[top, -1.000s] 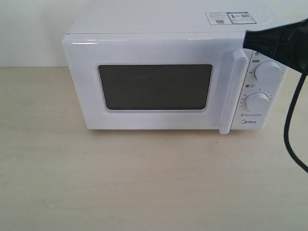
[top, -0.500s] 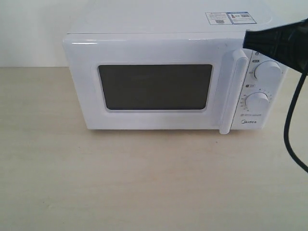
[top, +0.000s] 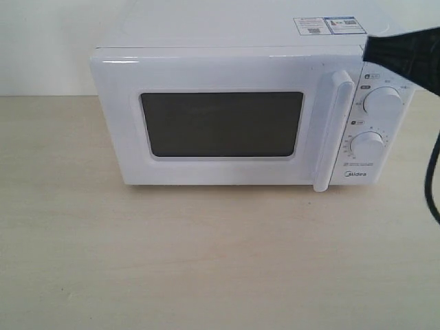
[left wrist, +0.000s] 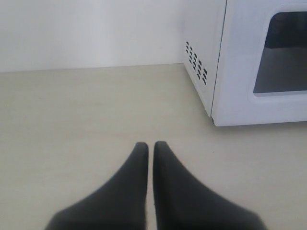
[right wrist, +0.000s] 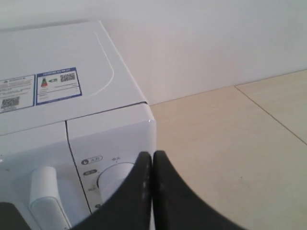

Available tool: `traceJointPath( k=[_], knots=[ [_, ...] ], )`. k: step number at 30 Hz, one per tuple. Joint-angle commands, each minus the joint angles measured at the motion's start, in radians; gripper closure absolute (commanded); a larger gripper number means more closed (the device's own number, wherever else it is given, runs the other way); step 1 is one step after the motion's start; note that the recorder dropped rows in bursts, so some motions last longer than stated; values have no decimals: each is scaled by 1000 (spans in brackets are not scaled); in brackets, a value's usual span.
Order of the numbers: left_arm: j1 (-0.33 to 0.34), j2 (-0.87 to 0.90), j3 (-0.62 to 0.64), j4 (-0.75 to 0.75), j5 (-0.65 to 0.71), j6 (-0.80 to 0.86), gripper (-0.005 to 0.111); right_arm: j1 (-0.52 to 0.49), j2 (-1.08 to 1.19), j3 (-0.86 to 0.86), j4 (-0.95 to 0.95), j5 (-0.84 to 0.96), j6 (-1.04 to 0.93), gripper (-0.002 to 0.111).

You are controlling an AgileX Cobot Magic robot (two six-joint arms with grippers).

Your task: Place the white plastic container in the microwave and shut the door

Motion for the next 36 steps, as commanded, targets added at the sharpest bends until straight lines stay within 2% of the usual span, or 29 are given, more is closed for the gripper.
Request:
traceJointPath(
  k=[1, 5, 10, 13, 18, 24, 29, 36],
  knots=[
    [3, -3, 3, -8, -2, -8, 102, -32, -146, 24, 0, 95, 21, 108],
    [3, -3, 3, -8, -2, -8, 102, -155, -325, 105, 0, 415, -10, 108],
    [3, -3, 3, -8, -2, -8, 102, -397, -572, 267, 0, 764, -70, 108],
    [3, -3, 3, -8, -2, -8, 102, -541, -737, 387, 0, 847, -92, 108],
    [3, -3, 3, -8, -2, -8, 102, -706, -994, 540, 0, 902, -90, 108],
    [3, -3, 3, -8, -2, -8, 102, -821, -1161, 643, 0, 989, -88, 108],
    [3, -3, 3, -8, -2, -8, 102, -829, -1161, 689, 0, 992, -88, 108],
    [3, -3, 3, -8, -2, -8, 102, -829, -1161, 785, 0, 1119, -28, 108]
  ],
)
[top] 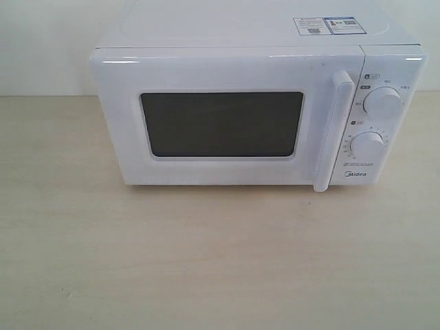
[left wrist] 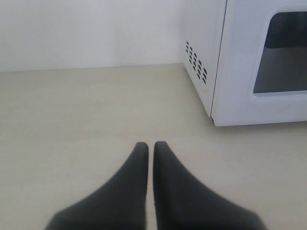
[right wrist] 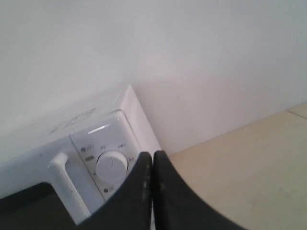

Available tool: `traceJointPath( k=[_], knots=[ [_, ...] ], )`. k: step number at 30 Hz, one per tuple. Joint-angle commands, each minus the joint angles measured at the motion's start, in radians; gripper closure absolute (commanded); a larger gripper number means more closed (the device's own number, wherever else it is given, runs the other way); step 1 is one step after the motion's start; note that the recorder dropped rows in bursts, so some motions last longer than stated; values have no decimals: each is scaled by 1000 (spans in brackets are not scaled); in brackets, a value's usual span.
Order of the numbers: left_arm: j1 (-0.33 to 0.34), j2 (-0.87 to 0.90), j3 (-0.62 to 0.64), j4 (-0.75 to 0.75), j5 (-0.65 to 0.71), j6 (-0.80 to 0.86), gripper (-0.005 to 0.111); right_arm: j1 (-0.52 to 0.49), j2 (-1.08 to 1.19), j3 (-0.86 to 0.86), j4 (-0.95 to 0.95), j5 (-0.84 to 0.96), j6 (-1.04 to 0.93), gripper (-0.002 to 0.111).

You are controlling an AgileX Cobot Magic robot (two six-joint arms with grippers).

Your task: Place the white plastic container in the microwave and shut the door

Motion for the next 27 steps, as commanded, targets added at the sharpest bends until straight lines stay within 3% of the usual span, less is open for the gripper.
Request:
traceJointPath(
  k=[1, 8, 11, 16, 19, 22, 27],
  knots=[
    [3, -3, 3, -8, -2, -8, 102, -6, -5, 53, -10, 100, 65, 108],
    [3, -3, 3, -8, -2, -8, 102, -6, -5, 53, -10, 166, 103, 108],
    [3, -3, 3, -8, -2, -8, 102, -6, -5, 53, -322, 199, 270, 108],
    [3, -3, 3, -8, -2, -8, 102, -6, -5, 53, -1267, 304, 1149, 108],
    [3, -3, 3, -8, -2, -8, 102, -6, -5, 53, -1628, 357, 1567, 108],
    [3, -3, 3, -8, -2, -8, 102, -6, -5, 53, -1783, 379, 1714, 108],
    [3, -3, 3, -8, -2, -8, 102, -6, -5, 53, -1818, 424, 1697, 108]
  ],
)
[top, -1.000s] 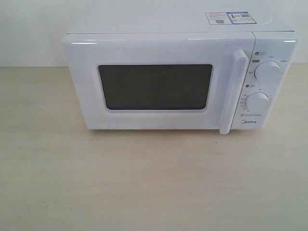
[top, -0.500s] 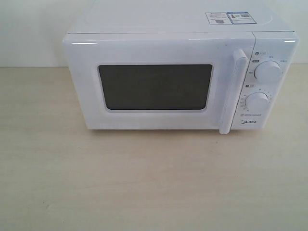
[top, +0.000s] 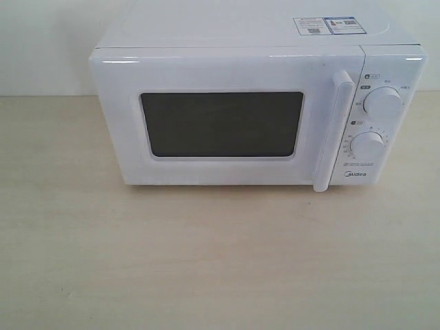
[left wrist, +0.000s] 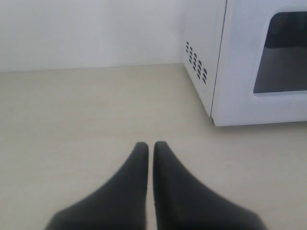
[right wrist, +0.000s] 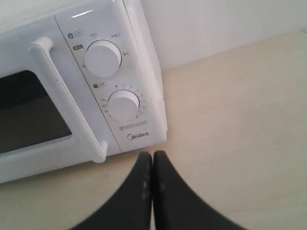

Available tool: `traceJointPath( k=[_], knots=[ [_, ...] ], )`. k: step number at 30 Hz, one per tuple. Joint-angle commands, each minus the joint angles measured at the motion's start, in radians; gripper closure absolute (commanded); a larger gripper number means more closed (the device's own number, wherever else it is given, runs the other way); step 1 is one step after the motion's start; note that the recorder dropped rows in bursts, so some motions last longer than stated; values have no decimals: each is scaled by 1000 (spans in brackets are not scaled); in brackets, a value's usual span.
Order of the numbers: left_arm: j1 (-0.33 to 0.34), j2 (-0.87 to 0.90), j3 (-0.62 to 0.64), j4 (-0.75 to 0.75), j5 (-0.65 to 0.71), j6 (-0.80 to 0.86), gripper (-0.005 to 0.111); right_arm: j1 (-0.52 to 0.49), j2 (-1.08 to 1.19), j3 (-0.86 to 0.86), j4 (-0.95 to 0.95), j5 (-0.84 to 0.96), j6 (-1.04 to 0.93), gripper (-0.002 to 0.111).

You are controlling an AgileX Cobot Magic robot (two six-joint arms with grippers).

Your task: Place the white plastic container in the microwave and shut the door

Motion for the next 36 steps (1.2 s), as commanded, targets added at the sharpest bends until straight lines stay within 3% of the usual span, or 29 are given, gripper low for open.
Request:
traceJointPath(
  k=[1, 17, 36],
  knots=[
    [3, -3, 3, -8, -2, -8, 102, -6, -5, 0, -66, 71, 11, 108],
    [3, -3, 3, -8, -2, -8, 102, -6, -5, 0, -103, 97, -216, 108],
    [3, -3, 3, -8, -2, -8, 102, -4, -5, 0, -103, 97, -216, 108]
  ],
)
